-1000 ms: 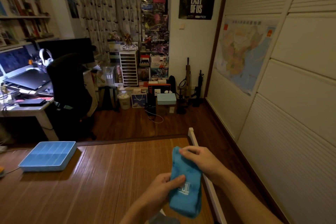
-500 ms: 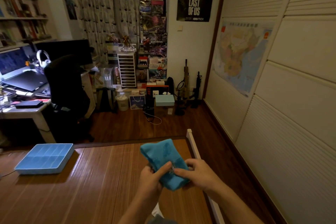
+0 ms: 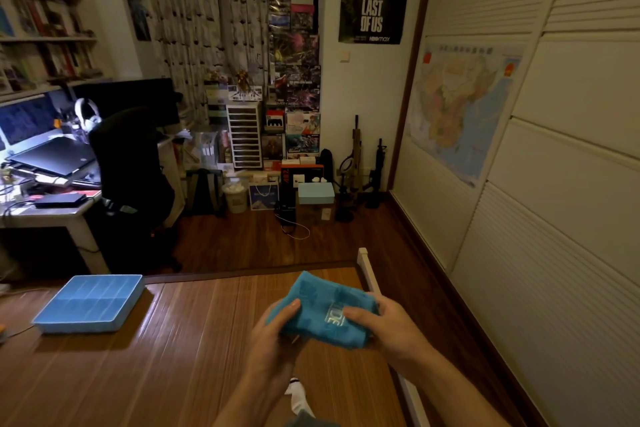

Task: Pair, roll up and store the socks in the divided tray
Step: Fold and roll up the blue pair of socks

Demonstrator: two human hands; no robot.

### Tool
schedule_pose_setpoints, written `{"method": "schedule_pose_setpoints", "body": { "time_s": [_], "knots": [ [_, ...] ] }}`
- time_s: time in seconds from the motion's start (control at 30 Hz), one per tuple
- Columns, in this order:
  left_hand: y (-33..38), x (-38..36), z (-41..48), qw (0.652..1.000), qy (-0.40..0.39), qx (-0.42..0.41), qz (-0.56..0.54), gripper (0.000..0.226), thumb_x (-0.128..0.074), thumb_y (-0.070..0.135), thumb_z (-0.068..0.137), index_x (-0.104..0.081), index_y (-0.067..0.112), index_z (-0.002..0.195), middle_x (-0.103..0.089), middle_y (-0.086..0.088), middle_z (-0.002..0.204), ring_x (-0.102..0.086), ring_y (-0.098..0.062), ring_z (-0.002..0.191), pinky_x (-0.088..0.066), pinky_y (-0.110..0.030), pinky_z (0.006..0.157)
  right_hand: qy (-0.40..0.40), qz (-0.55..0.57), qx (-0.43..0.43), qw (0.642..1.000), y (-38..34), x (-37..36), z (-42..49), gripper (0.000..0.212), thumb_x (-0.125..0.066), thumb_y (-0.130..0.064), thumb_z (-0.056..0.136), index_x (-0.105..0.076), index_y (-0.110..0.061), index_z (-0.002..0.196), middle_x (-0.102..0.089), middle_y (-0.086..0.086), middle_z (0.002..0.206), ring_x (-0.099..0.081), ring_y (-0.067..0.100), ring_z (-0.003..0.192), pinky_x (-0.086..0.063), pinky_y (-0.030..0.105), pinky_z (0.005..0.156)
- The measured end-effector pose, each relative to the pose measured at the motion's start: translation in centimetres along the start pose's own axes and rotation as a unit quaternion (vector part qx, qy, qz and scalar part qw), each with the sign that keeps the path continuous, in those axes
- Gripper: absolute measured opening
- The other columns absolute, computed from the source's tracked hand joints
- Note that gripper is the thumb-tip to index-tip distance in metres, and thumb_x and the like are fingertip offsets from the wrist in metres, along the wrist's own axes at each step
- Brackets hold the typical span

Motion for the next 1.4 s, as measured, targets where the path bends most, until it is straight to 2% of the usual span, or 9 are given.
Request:
{"method": "schedule_pose_setpoints", "body": {
  "time_s": [0.13, 0.27, 0.4, 0.57, 0.73, 0.9, 1.03, 1.17, 1.4],
  "knots": [
    [0.2, 0.4, -0.1, 0.999, -0.038, 0.035, 0.017, 0.047, -0.066, 0.012, 0.081, -0.059, 0.004, 0.126, -0.061, -0.024, 0.126, -0.066, -0.037, 0.104, -0.064, -0.037, 0.063, 0.078, 0.032, 0.040, 0.996, -1.1, 1.6, 0.3, 0.051, -0.071, -0.034, 0.079, -0.063, -0.010, 0.123, -0.076, 0.011, 0.108, -0.074, 0.029, 0.099, -0.061, 0.042, 0.084],
    [0.0, -0.5, -0.5, 0.971, -0.127, 0.056, 0.196, 0.045, -0.064, 0.029, 0.091, -0.062, 0.011, 0.132, -0.066, -0.020, 0.128, -0.069, -0.037, 0.106, -0.061, -0.039, 0.077, 0.009, -0.024, 0.034, 0.999, -1.4, 1.0, 0.1, 0.044, -0.068, -0.038, 0.087, -0.063, -0.012, 0.122, -0.075, 0.010, 0.110, -0.074, 0.030, 0.100, -0.061, 0.039, 0.083],
    [-0.1, -0.7, -0.3, 0.953, -0.126, 0.027, 0.274, 0.047, -0.074, 0.031, 0.086, -0.065, 0.007, 0.126, -0.076, -0.013, 0.112, -0.074, -0.032, 0.103, -0.061, -0.035, 0.077, -0.010, -0.060, 0.040, 0.997, -1.6, 0.7, 0.1, 0.040, -0.067, -0.038, 0.090, -0.065, -0.012, 0.119, -0.076, 0.009, 0.108, -0.074, 0.027, 0.100, -0.062, 0.037, 0.083],
    [-0.5, -1.3, -0.3, 0.956, -0.118, 0.019, 0.266, 0.045, -0.074, 0.031, 0.085, -0.066, 0.007, 0.122, -0.077, -0.012, 0.109, -0.075, -0.029, 0.098, -0.060, -0.032, 0.073, 0.056, -0.064, 0.085, 0.993, -2.5, 1.1, 0.1, 0.040, -0.066, -0.043, 0.086, -0.069, -0.014, 0.113, -0.077, 0.008, 0.101, -0.076, 0.025, 0.092, -0.062, 0.032, 0.074],
    [-1.3, -1.4, -0.5, 0.960, -0.141, 0.070, 0.232, 0.045, -0.087, 0.024, 0.076, -0.064, -0.002, 0.105, -0.072, -0.020, 0.110, -0.072, -0.031, 0.095, -0.059, -0.034, 0.069, 0.040, -0.077, 0.091, 0.992, -3.1, 1.0, 0.1, 0.034, -0.065, -0.043, 0.088, -0.073, -0.019, 0.110, -0.075, 0.008, 0.101, -0.075, 0.023, 0.089, -0.060, 0.027, 0.069],
    [-2.3, -1.8, -0.9, 0.925, -0.222, 0.130, 0.279, 0.052, -0.081, 0.026, 0.087, -0.063, 0.007, 0.132, -0.067, -0.021, 0.130, -0.066, -0.037, 0.117, -0.055, -0.041, 0.094, -0.060, -0.144, 0.064, 0.986, -3.2, -0.4, 0.1, 0.032, -0.072, -0.045, 0.086, -0.072, -0.032, 0.116, -0.072, -0.008, 0.111, -0.072, 0.016, 0.102, -0.060, 0.029, 0.079],
    [-2.1, -1.9, -0.8, 0.941, -0.190, 0.093, 0.263, 0.049, -0.083, 0.033, 0.084, -0.069, 0.011, 0.126, -0.071, -0.019, 0.123, -0.070, -0.035, 0.112, -0.058, -0.038, 0.088, -0.017, -0.084, 0.038, 0.996, -2.8, -0.2, 0.7, 0.044, -0.071, -0.047, 0.082, -0.069, -0.023, 0.119, -0.071, 0.004, 0.116, -0.072, 0.021, 0.103, -0.061, 0.037, 0.087],
    [-2.2, -2.1, -0.8, 0.950, -0.184, 0.082, 0.239, 0.050, -0.078, 0.029, 0.090, -0.063, 0.007, 0.133, -0.070, -0.020, 0.126, -0.068, -0.038, 0.116, -0.058, -0.040, 0.089, 0.001, -0.124, 0.050, 0.991, -2.5, 0.0, 1.0, 0.034, -0.071, -0.039, 0.089, -0.071, -0.016, 0.114, -0.076, 0.007, 0.104, -0.075, 0.022, 0.095, -0.062, 0.041, 0.085],
    [-1.9, -2.5, -1.0, 0.939, -0.194, 0.103, 0.263, 0.063, -0.088, 0.032, 0.079, -0.062, 0.008, 0.131, -0.072, -0.016, 0.125, -0.069, -0.034, 0.116, -0.059, -0.036, 0.088, 0.006, -0.110, 0.076, 0.991, -2.6, -0.6, 0.9, 0.031, -0.066, -0.038, 0.094, -0.070, -0.019, 0.119, -0.075, 0.005, 0.106, -0.075, 0.021, 0.095, -0.061, 0.033, 0.078]
  ]
}}
Point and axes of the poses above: each hand's wrist, its own z-axis towards the middle knuckle, its own x-axis out of the back of the hand, y = z × x, the point moved 6 cm from there along z, towards the middle knuckle
